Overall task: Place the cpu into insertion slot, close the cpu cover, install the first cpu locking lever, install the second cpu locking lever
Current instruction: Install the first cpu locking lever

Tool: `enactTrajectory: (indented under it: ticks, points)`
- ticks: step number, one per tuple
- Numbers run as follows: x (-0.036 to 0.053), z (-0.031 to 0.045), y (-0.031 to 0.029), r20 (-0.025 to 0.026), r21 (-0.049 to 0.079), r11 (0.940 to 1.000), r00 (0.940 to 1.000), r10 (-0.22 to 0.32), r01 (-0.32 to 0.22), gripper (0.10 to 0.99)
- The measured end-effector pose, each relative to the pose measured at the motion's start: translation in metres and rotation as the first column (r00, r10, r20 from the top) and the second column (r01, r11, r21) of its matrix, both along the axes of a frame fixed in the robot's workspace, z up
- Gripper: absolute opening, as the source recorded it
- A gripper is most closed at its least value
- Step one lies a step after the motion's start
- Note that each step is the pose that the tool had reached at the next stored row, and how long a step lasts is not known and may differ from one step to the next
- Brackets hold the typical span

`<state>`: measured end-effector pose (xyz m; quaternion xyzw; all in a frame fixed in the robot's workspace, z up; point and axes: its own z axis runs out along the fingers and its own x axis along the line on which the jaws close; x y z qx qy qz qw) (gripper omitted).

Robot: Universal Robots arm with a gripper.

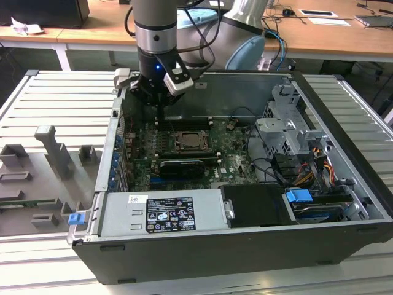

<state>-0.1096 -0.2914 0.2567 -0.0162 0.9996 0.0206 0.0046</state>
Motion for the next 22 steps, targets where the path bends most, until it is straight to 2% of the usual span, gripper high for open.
enactTrajectory:
  ticks: [9,22]
  points:
    - [0.0035,-0.0024,0.0000,-0.0001,-0.001,1.0000,1.0000,0.000,0.000,0.106]
    - [0.0158,-0.0024,0.0000,-0.0001,-0.001,1.0000,1.0000,0.000,0.000,0.106]
